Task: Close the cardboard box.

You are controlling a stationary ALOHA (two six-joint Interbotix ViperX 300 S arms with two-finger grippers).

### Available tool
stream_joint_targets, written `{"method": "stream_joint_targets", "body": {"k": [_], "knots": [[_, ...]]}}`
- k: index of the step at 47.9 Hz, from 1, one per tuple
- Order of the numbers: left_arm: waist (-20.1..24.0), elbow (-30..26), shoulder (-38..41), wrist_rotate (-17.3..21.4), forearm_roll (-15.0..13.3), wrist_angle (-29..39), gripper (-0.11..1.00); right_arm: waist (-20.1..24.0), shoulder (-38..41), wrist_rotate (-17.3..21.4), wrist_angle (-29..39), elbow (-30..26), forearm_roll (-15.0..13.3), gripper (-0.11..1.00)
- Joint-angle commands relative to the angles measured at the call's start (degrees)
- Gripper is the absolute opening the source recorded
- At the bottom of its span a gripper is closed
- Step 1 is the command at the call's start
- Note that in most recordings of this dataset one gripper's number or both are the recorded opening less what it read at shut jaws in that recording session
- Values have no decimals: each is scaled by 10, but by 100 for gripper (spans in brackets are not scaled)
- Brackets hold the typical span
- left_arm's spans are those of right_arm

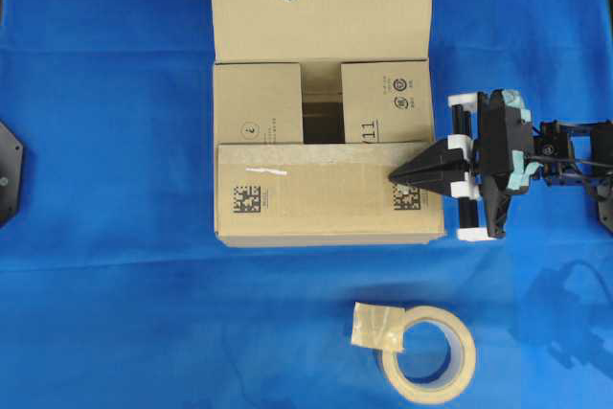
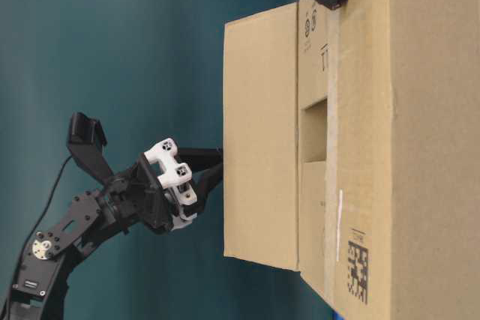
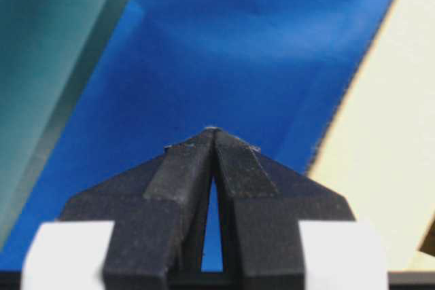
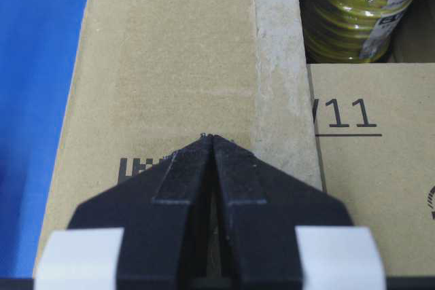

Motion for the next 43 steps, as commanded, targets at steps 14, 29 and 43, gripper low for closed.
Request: {"method": "stream_joint_targets", "body": {"k": [14, 29, 43], "knots": [[-25, -16, -25, -1, 0, 28, 0, -2, -2, -2, -5, -6, -2, 0], [-57, 1, -67, -7, -1, 35, 0, -3, -2, -4, -11, -6, -4, 0], [-92, 78, -115, -26, -3, 11, 0, -2, -2, -4, -11, -7, -3, 0]]}}
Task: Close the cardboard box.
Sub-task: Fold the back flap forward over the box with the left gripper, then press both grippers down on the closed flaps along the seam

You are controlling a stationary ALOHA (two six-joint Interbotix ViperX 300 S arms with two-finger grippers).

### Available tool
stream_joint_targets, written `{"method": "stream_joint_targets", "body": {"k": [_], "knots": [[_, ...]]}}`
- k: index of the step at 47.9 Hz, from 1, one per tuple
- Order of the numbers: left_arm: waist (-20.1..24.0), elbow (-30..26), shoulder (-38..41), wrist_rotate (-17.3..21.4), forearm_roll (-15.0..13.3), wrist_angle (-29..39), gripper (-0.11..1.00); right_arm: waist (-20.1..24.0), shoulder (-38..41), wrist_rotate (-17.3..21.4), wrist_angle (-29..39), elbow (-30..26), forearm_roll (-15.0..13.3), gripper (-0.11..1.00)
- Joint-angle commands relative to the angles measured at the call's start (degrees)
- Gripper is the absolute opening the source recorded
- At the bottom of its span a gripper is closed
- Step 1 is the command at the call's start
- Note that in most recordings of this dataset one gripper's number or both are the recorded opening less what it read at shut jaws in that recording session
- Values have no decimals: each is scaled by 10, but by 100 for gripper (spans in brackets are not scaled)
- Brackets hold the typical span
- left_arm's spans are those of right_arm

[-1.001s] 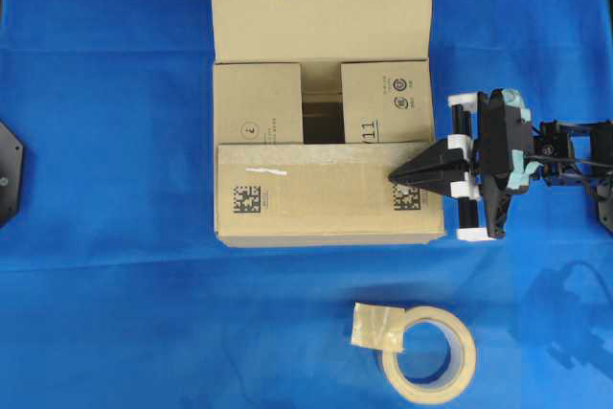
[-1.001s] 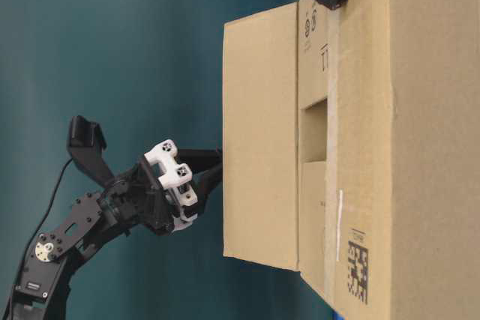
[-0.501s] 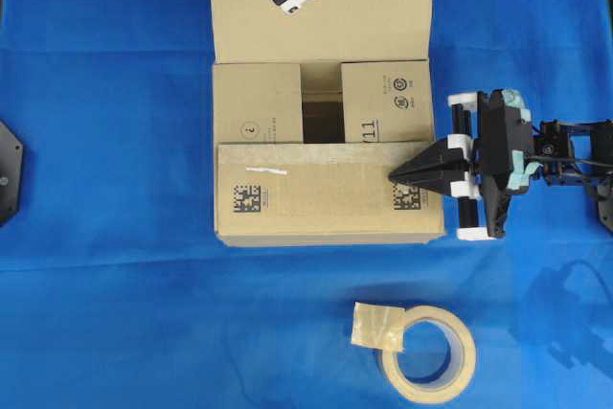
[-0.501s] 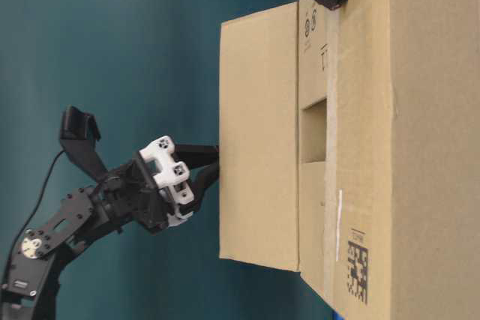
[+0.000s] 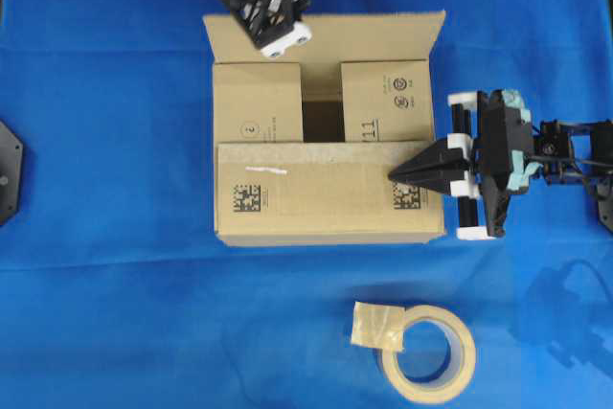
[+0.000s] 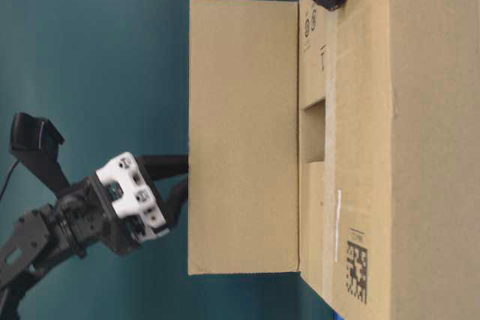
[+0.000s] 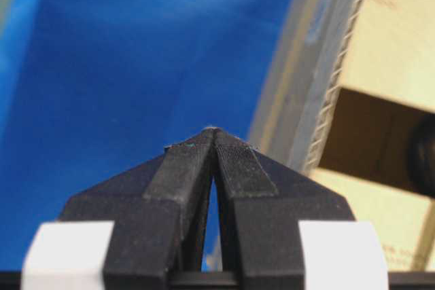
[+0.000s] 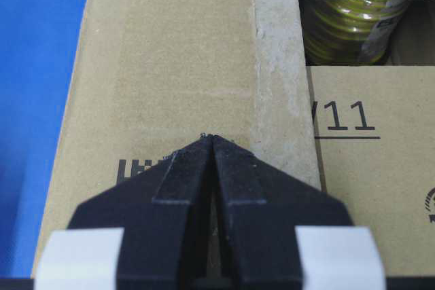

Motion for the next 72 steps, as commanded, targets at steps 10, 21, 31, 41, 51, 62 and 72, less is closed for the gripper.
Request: {"method": "stream_joint_targets", "body": {"k": [10, 21, 31, 41, 51, 62, 72], "knots": [[-33, 108, -87, -56, -2, -112, 0, -3, -2, -2, -8, -6, -1, 0], [-67, 203, -139, -109, -2, -212, 0, -3, -4, -3, -11, -9, -4, 0], [-83, 277, -149, -157, -2, -289, 0, -3, -12, -3, -11, -7, -4, 0], [-96, 332, -134, -185, -3, -361, 0, -3, -14, -3, -11, -8, -4, 0], [-109, 365, -125, -194, -2, -427, 0, -4, -14, -3, -11, -8, -4, 0], [-113, 381, -128, -193, -2, -466, 0, -24, -13, -3, -40, -9, -4, 0], [-117, 385, -129, -190, -2, -484, 0, -51, -7, -3, -54, -13, -4, 0]]}}
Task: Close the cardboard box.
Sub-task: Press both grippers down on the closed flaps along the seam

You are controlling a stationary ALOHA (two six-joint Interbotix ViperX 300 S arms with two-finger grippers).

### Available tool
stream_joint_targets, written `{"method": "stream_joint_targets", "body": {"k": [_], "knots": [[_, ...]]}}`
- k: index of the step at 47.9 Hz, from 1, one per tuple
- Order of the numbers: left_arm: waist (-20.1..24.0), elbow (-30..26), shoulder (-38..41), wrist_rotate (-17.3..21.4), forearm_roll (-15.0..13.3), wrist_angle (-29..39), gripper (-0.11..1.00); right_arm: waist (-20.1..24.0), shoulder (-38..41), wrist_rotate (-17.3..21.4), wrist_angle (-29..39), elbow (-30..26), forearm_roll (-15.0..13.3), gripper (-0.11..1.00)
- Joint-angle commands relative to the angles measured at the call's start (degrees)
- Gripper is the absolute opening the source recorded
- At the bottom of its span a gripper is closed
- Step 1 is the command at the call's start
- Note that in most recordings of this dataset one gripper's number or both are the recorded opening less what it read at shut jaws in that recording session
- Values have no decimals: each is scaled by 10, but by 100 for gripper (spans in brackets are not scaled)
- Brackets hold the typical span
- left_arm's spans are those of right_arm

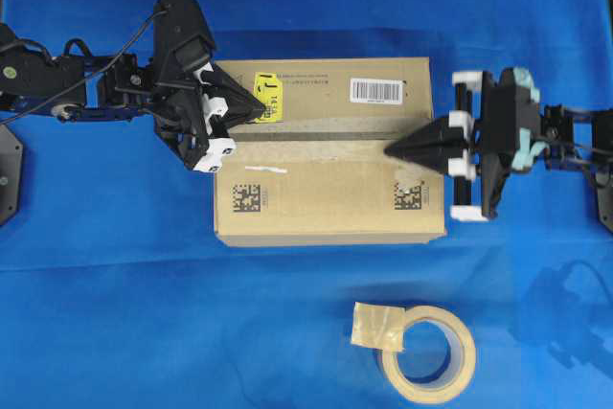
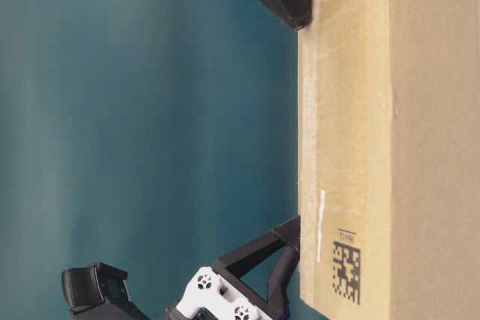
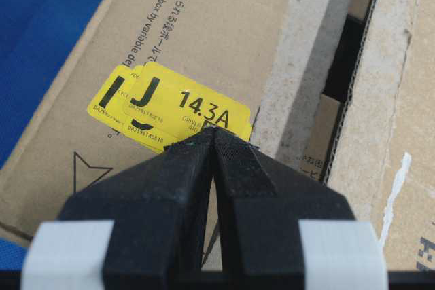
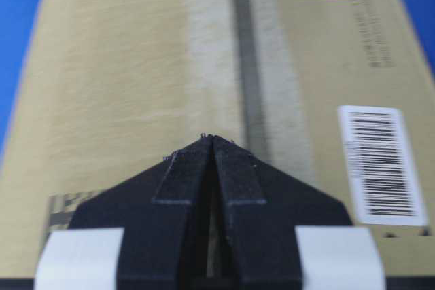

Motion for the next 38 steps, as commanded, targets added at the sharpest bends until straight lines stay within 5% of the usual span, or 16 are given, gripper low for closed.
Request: {"method": "stream_joint_targets", "body": {"k": [1, 27, 38], "knots": [[-7, -4, -7, 2, 0, -9, 0, -9, 0, -1, -9, -13, -1, 0], [-21, 23, -26, 8, 3, -51, 0, -19, 31, -2, -7, -18, 2, 0], [-43, 41, -39, 47, 3, -111, 0, -18, 31, -2, -7, -18, 3, 0]]}}
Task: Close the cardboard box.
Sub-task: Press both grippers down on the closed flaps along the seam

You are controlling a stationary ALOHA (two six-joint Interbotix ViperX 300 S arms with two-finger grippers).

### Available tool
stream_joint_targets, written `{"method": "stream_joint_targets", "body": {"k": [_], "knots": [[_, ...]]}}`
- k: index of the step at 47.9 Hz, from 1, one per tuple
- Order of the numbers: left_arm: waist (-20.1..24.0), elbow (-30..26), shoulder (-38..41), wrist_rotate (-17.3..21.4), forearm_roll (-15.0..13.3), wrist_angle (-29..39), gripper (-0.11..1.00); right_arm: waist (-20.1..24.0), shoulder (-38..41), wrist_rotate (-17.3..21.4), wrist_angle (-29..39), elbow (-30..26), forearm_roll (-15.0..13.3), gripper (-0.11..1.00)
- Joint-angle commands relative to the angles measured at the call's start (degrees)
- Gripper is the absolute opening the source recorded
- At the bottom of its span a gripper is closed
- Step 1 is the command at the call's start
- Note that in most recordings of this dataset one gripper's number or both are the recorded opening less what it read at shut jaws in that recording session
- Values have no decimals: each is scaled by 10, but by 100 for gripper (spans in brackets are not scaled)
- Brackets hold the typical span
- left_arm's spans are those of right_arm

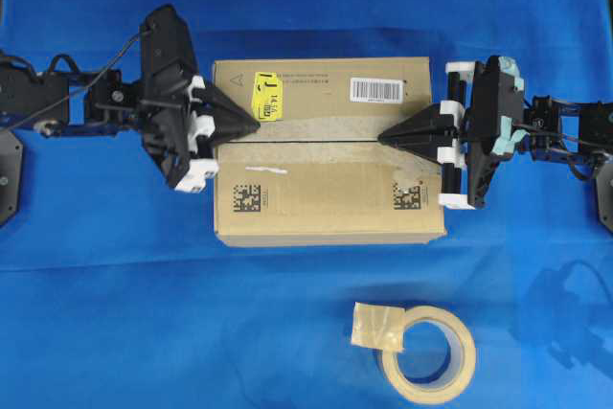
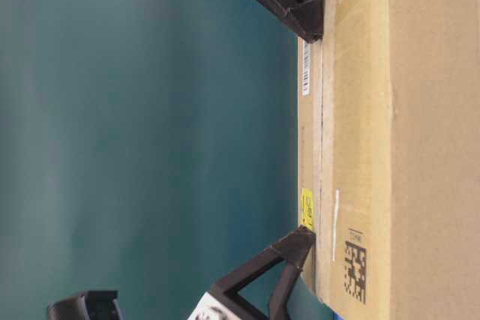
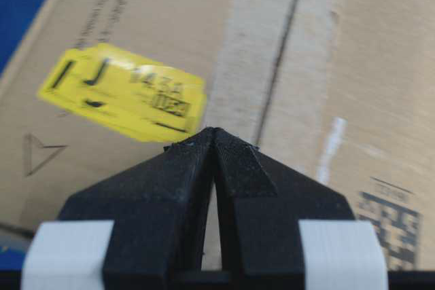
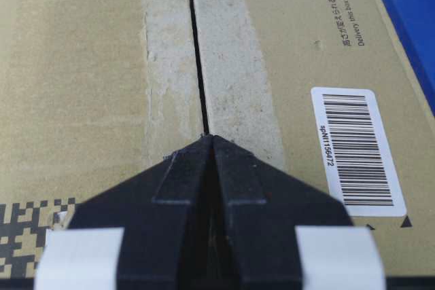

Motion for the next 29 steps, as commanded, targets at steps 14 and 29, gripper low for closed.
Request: {"method": "stream_joint_targets", "body": {"k": [14, 29], "knots": [[-18, 22, 5, 40, 2, -149, 0, -2, -4, -1, -5, -9, 2, 0], [-25, 25, 66, 43, 2, -222, 0, -3, -4, -1, -5, -9, 3, 0]]}}
